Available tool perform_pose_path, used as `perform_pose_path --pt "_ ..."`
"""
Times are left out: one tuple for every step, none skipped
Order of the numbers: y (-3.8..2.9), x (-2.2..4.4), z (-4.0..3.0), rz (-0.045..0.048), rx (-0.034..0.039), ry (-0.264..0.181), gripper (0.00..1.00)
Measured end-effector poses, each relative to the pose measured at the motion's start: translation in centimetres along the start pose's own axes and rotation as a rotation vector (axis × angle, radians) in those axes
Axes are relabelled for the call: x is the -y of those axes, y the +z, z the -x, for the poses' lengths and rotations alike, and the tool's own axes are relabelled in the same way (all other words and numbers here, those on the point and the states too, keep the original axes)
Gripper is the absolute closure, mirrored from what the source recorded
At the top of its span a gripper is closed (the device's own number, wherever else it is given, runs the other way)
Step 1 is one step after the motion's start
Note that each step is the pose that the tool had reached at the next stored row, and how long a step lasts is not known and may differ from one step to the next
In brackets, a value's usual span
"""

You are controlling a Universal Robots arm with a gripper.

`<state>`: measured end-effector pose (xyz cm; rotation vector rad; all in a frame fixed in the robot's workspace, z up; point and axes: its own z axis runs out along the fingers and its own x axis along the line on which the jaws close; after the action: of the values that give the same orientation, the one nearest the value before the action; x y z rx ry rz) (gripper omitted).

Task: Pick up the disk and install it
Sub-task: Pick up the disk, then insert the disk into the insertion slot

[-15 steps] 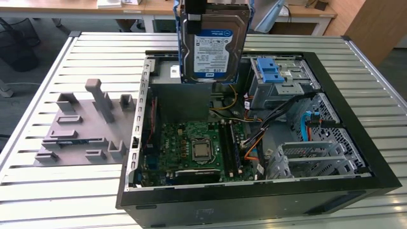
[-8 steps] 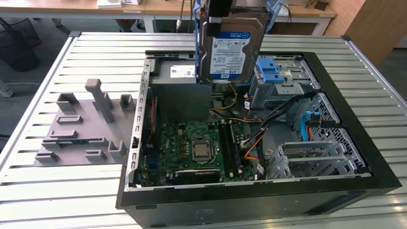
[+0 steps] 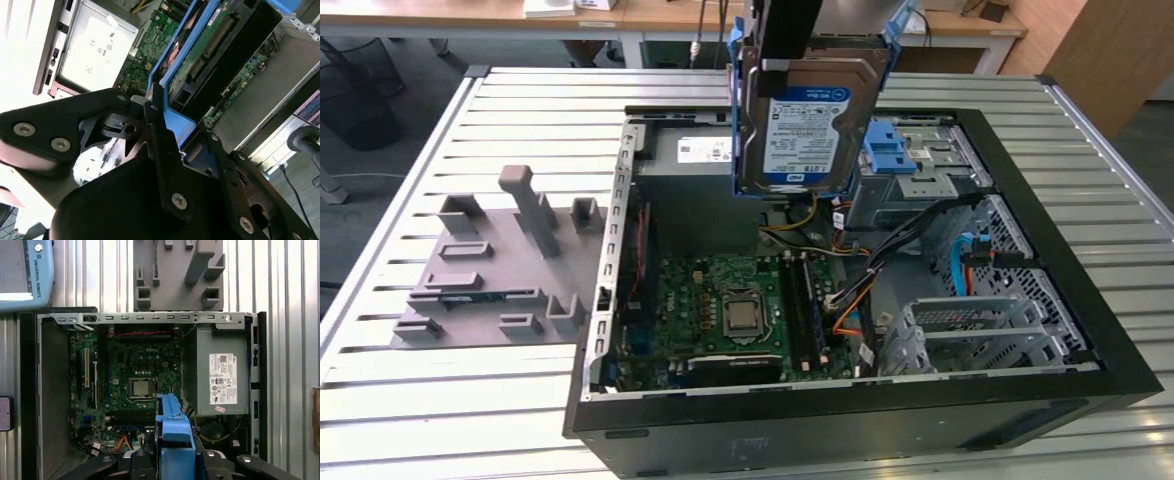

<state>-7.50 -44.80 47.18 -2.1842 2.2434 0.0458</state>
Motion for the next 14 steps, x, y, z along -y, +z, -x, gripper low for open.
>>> perform_pose_path --pt "0.00 0.00 0.00 0.0001 -0.0003 0.000 0.64" --pt "0.00 0.00 0.00 0.0001 -0.0003 0.000 0.64" --pt "0.00 0.00 0.00 0.0001 -0.0003 0.000 0.64" --pt "0.01 0.00 0.00 0.0001 -0.0003 0.000 0.64" --pt "0.01 0.00 0.00 0.0001 -0.0003 0.000 0.64" --pt "0.01 0.00 0.00 0.0001 -0.0002 0.000 0.64" --pt "0.02 0.00 0.00 0.0001 -0.0003 0.000 0.64" --pt "0.03 0.00 0.00 0.0001 -0.0003 0.000 0.64" --pt "0.05 0.00 0.00 0.0001 -0.0002 0.000 0.64" --pt "0.05 0.00 0.00 0.0001 -0.0003 0.000 0.64" --pt "0.05 0.00 0.00 0.0001 -0.0003 0.000 0.64" --pt "0.06 0.00 0.00 0.0001 -0.0003 0.000 0.64" --pt "0.06 0.00 0.00 0.0000 -0.0002 0.000 0.64" --pt "0.07 0.00 0.00 0.0001 -0.0002 0.000 0.64"
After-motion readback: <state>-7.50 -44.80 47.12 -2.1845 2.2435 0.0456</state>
